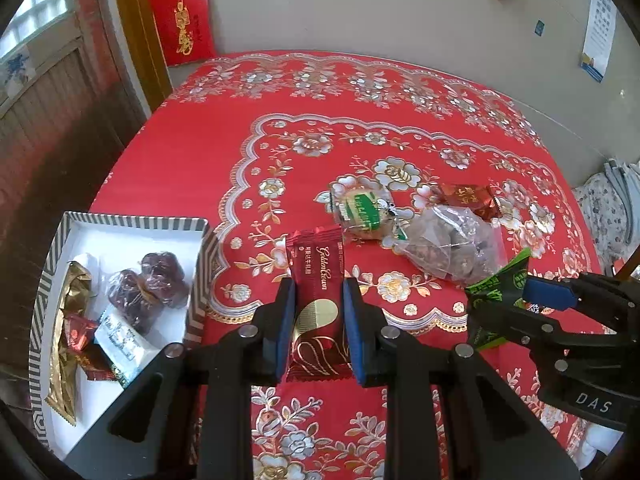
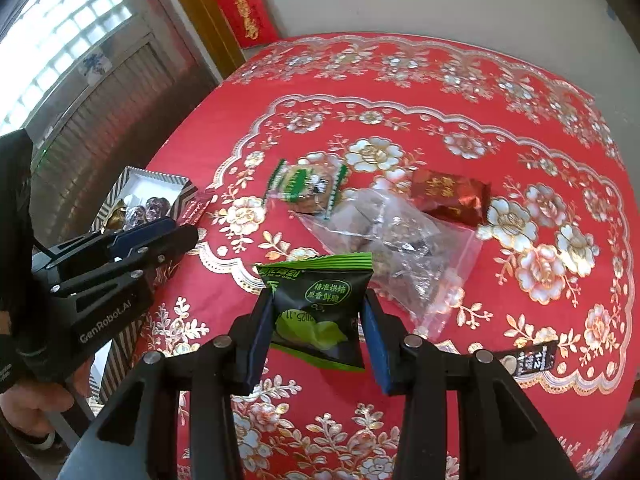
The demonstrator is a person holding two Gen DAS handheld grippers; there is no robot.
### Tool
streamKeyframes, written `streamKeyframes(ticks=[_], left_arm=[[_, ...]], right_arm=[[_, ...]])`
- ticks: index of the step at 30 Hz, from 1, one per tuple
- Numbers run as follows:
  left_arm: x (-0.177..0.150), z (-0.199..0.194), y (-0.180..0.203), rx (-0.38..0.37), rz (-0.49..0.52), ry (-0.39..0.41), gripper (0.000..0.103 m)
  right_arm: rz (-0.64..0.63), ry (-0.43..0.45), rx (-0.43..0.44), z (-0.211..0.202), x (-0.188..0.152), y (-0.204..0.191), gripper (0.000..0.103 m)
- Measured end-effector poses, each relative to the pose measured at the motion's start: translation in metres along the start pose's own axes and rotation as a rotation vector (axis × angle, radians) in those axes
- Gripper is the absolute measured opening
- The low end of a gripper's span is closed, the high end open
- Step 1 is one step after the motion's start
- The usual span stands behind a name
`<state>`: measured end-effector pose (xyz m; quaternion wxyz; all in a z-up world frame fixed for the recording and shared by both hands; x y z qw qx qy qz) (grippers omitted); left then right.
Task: Organize snacks
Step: 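Carry the red chocolate bar and green packet over the striped tray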
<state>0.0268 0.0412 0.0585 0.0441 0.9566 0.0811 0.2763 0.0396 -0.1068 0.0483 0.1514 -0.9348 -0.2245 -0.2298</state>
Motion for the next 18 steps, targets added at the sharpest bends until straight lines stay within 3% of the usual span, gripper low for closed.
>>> streamKeyframes(ticks=[18], left_arm=[[0.007, -0.019, -0.051, 0.060, -0.071, 0.041, 0.026]], right_arm=[[-0.125, -0.010, 0.054, 0.020, 0.036, -0.058, 0.044]])
Point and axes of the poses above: each gripper's, at about its wrist camera, not at the fingertips, and z roughly the way its jaws point, y to its right, x to its top, the point moved 3 cm from there along z, roughly the way its jaws point, and after that the axes turned 9 degrees about -z, right-handed, at the moved point
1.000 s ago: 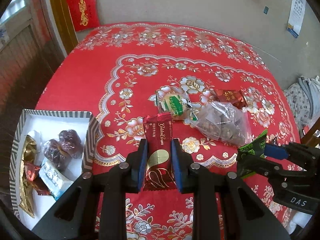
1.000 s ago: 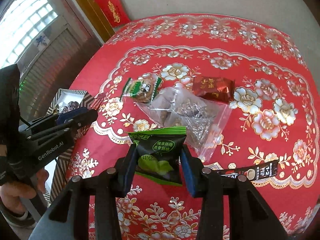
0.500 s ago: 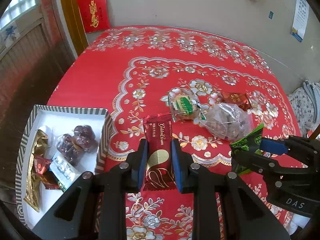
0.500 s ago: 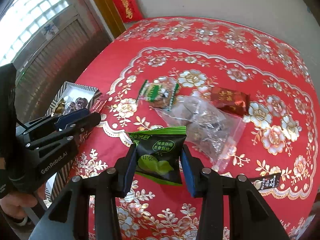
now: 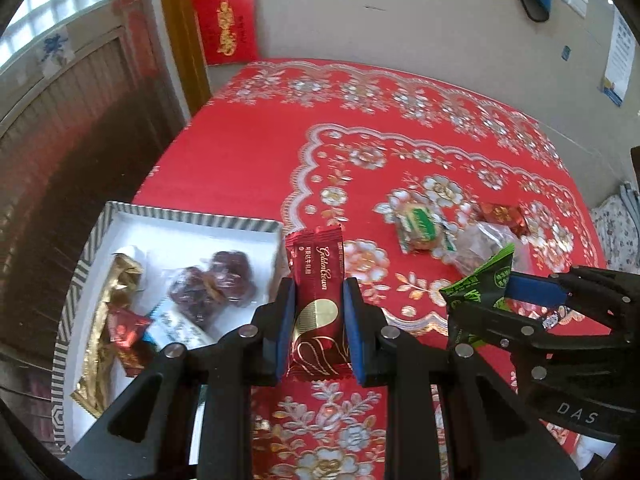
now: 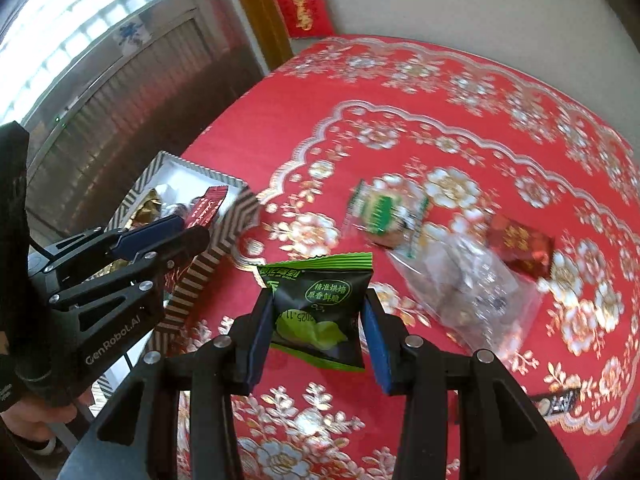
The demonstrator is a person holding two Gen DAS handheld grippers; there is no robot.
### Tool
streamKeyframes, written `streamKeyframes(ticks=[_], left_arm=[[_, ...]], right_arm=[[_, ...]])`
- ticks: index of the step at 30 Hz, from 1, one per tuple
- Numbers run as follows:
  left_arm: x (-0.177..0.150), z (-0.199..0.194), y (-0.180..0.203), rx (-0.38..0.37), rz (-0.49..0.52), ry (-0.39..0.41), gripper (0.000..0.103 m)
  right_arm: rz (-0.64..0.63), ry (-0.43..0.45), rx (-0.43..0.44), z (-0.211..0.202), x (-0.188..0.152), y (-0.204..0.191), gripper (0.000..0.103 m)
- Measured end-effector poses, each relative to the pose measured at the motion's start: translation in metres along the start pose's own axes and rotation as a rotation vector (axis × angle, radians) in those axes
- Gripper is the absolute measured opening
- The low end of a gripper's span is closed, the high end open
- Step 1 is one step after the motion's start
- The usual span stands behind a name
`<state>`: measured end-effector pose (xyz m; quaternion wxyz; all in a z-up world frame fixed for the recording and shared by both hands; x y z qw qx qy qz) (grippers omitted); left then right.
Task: Organize snacks
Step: 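Carry the red chocolate bar and green packet over the striped tray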
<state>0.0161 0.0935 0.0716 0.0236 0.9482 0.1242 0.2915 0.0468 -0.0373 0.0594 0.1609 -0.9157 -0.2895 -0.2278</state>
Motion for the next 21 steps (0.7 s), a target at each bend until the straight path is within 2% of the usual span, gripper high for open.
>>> streamKeyframes(ticks=[7, 21], left_arm=[[0.003, -0.008, -0.030, 0.030, -0.054, 0.015, 0.026], [-0.001, -0.025, -0.114, 0.139, -0.184, 0.046, 0.026]], right_arm=[[-0.073, -0.004, 0.035, 0.011, 0.021, -0.032, 0.044], [-0.227, -0.028, 0.130, 0.039, 0.053, -0.104, 0.044]])
Point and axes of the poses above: each gripper's, at about its wrist camera, not at the fingertips, and z roughly the way its jaws point, y to its right, x to its top, the point moved 3 cm from there along z, roughly the way its jaws point, and after that the axes turned 9 degrees about -z, right-handed, at the moved point
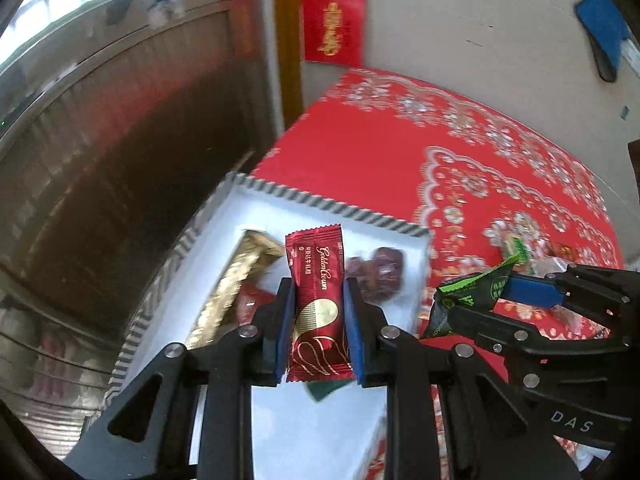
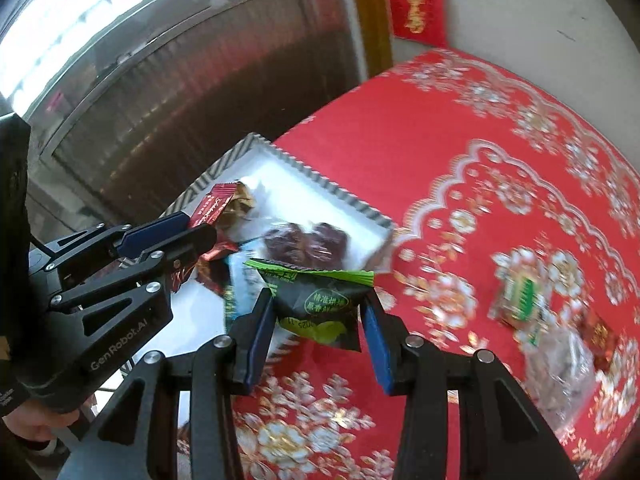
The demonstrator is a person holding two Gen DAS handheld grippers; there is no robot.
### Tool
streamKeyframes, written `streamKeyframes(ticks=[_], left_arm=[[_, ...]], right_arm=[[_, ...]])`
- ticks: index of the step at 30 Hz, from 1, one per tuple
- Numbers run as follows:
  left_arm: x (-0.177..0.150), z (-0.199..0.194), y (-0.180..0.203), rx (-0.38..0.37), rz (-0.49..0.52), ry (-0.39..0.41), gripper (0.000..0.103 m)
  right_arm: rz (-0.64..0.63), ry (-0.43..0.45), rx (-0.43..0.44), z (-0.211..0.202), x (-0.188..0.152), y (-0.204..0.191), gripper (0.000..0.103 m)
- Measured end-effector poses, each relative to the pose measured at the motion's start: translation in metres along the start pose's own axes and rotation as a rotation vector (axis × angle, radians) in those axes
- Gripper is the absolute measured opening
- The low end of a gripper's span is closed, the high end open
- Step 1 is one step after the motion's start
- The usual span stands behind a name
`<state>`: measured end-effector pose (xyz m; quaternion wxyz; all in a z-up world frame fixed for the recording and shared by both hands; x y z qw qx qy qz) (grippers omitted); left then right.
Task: Organize snacks
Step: 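Carry the red chocolate bar and green packet over the striped tray, then open both tools to drop the chocolate bar and green packet in the tray, then move both tools back over the remaining snack pile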
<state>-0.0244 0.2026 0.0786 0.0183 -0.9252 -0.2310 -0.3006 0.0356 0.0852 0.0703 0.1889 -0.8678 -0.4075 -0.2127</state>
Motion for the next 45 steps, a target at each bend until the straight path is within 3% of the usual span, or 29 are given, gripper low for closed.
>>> streamKeyframes(ticks=[9, 19, 24, 27, 29, 31, 36, 45], left_arm=[[-0.010, 0.010, -0.052, 0.068, -0.074, -0.026, 0.026], [-0.025, 0.023, -0.072, 0.101, -0.095, -0.073, 0.026], [-0.029, 0.028, -0.072, 0.108, -0.091, -0.086, 0.028], [-0.028, 0.029, -0.074, 0.105, -0.108, -0.085, 0.031], [-0.027, 0.029, -0.075, 0.104, -0.120, -0.088, 0.039], [-0.026, 0.025, -0.075, 0.106, -0.124, -0.071, 0.054], [-0.019, 0.011, -0.070, 0.100, -0.128, -0.018, 0.068], [-0.014, -0.001, -0.019, 0.031, -0.002, 0.022, 0.069]], right_arm=[[-0.077, -0.043, 0.062, 0.035, 0.016, -0.039, 0.044], [-0.101, -0.097, 0.108, 0.064, 0.015, -0.060, 0.044], [-0.074, -0.081, 0.127, 0.064, 0.013, -0.058, 0.049], [-0.070, -0.048, 0.134, 0.055, 0.014, -0.054, 0.059], [-0.073, -0.025, 0.130, 0.049, 0.015, -0.053, 0.065], [-0.072, -0.002, 0.131, 0.042, 0.016, -0.050, 0.066], [-0.063, 0.031, 0.125, 0.026, 0.009, -0.042, 0.070], [0.060, 0.041, 0.068, -0.001, -0.031, 0.008, 0.071]])
Point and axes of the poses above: each gripper's, at about its wrist camera, not at the fingertips, and z roughly the way its jaws point, y to its right, x to its top, the point moved 3 cm from there along z, roughly the way its jaws point, and after that the axes turned 9 degrees about -z, right-handed, at the moved point
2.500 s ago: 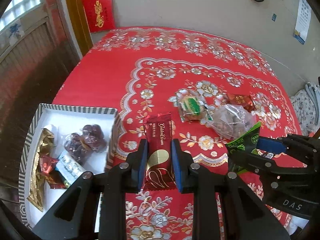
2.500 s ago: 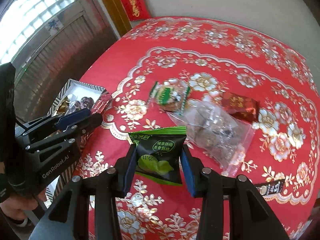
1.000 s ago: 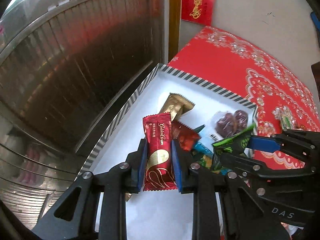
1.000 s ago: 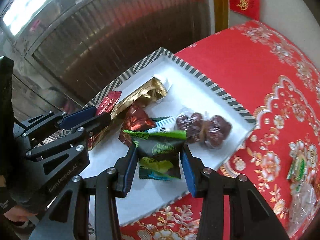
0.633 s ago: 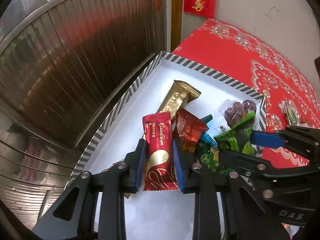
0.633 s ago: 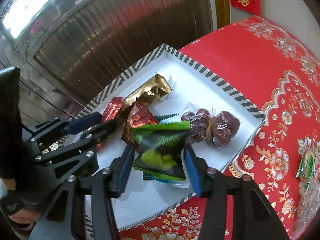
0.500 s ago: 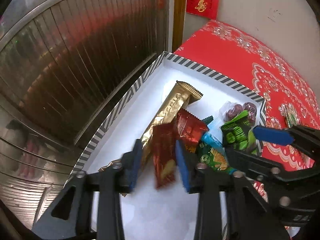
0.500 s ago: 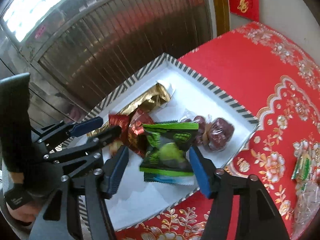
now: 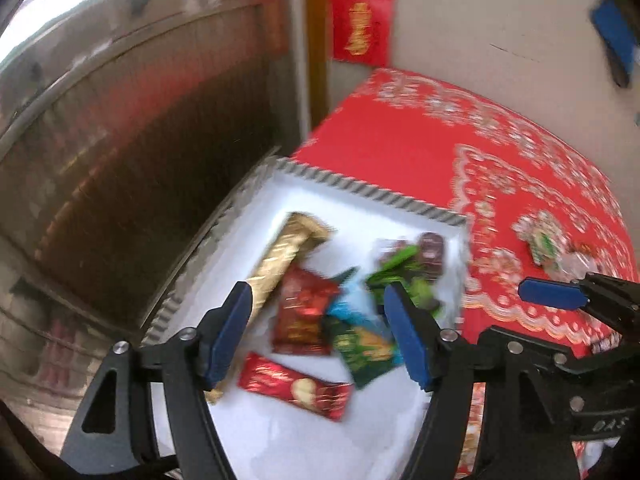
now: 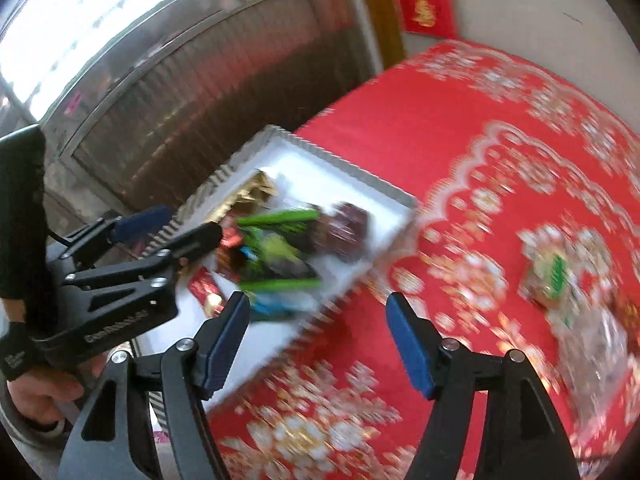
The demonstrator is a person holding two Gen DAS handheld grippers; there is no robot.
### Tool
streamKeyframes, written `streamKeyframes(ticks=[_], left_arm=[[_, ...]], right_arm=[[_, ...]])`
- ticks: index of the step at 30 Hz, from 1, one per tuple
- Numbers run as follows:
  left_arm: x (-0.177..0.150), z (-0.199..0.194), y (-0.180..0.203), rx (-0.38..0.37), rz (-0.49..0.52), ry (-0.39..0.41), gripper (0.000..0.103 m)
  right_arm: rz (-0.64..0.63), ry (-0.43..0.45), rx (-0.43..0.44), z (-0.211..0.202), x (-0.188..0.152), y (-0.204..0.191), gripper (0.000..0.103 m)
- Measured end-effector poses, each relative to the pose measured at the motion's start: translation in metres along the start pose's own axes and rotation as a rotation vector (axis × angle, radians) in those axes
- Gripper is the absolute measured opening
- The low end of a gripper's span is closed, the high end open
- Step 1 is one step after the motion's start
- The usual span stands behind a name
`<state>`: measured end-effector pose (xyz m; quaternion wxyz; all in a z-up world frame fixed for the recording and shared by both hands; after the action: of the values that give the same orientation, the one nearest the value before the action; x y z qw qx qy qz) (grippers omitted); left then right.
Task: Organize snacks
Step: 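Move both tools back over the remaining snack pile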
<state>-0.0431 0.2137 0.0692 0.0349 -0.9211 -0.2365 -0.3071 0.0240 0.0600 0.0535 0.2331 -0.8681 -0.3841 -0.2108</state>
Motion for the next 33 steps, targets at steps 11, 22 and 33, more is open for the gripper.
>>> streamKeyframes(ticks=[11, 22, 33], left_arm=[[-0.024, 0.001, 0.108, -0.144, 0.212, -0.045, 0.070], [-0.066, -0.007, 0.215, -0.354, 0.453, -0.091, 0.070], [-0.122, -0.021, 0.320, -0.642, 0.815, -0.130, 0.070]], right_arm=[[0.179, 0.009, -0.128, -0.046, -0.054, 0.071, 0.071], [0.400, -0.002, -0.267, -0.099, -0.130, 0.151, 0.075], [0.543, 0.032, -0.369, -0.157, -0.176, 0.215, 0.075]])
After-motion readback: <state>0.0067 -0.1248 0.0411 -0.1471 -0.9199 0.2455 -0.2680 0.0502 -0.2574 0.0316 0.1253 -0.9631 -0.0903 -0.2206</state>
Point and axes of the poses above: each gripper's, at about its wrist camera, not at the fingertips, and z roughly the way its jaws point, y to its right, x to its top, the point moved 3 cm from there along z, roughly the way its jaws point, and after that the axes turned 9 degrees about -z, right-handed, at the moved point
